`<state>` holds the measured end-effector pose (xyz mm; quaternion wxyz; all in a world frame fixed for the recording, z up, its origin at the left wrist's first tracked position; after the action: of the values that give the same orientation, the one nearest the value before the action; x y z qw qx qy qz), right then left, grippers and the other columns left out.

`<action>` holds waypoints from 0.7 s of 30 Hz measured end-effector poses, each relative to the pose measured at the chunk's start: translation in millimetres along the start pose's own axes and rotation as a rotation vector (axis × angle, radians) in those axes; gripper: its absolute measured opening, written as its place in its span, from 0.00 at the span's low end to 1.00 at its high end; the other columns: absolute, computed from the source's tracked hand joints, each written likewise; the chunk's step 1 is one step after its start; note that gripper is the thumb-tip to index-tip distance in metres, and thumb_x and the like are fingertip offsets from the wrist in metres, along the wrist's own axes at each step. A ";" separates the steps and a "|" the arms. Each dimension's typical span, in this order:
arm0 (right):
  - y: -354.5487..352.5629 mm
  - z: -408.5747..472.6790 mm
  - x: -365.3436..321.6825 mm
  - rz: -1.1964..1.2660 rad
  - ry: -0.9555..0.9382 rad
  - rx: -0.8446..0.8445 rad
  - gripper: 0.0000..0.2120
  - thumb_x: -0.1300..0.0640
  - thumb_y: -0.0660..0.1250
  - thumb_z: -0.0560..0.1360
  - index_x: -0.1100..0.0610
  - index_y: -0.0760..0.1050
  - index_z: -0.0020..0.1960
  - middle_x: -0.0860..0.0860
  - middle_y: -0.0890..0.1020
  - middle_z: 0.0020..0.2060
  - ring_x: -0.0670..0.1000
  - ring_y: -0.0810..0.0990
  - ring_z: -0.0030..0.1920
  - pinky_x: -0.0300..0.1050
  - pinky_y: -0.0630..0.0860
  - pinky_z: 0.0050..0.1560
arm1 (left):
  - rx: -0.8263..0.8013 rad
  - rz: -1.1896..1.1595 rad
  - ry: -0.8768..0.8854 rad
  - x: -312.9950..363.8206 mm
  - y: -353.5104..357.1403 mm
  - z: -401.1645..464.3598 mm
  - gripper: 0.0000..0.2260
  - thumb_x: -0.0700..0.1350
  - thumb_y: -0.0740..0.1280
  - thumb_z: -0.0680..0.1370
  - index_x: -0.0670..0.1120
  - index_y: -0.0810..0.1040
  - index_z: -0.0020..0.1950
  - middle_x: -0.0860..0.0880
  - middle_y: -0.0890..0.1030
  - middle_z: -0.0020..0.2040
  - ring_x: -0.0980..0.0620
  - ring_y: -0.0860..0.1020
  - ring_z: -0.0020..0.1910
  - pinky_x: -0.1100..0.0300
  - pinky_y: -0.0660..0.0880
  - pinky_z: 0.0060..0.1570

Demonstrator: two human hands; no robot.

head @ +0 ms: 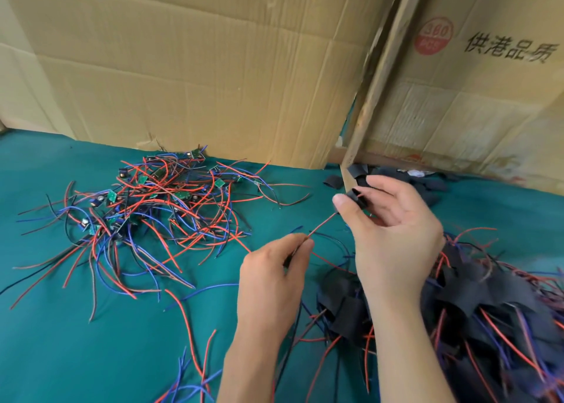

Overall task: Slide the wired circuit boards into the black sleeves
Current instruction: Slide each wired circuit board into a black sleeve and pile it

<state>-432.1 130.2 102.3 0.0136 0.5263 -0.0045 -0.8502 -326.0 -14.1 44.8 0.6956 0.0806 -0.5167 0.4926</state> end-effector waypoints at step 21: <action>41.9 -20.6 36.1 0.144 0.355 -0.450 0.20 0.64 0.81 0.67 0.54 0.80 0.55 0.51 0.89 0.42 0.49 0.85 0.36 0.40 0.82 0.40 | -0.052 -0.600 -0.295 -27.6 0.6 1.3 0.03 0.31 0.73 0.74 0.37 0.83 0.44 0.45 0.86 0.38 0.50 0.86 0.36 0.64 0.80 0.39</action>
<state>-429.1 87.4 61.8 0.1907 0.6489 0.1491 -0.7214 -326.7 -31.3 23.2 0.7291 0.2819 -0.5775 0.2353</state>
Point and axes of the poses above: each hand's wrist, its own z-axis towards the middle knuckle, its own y-axis out of the palm, x = y × z, the point moved 8 cm from there along z, towards the middle knuckle
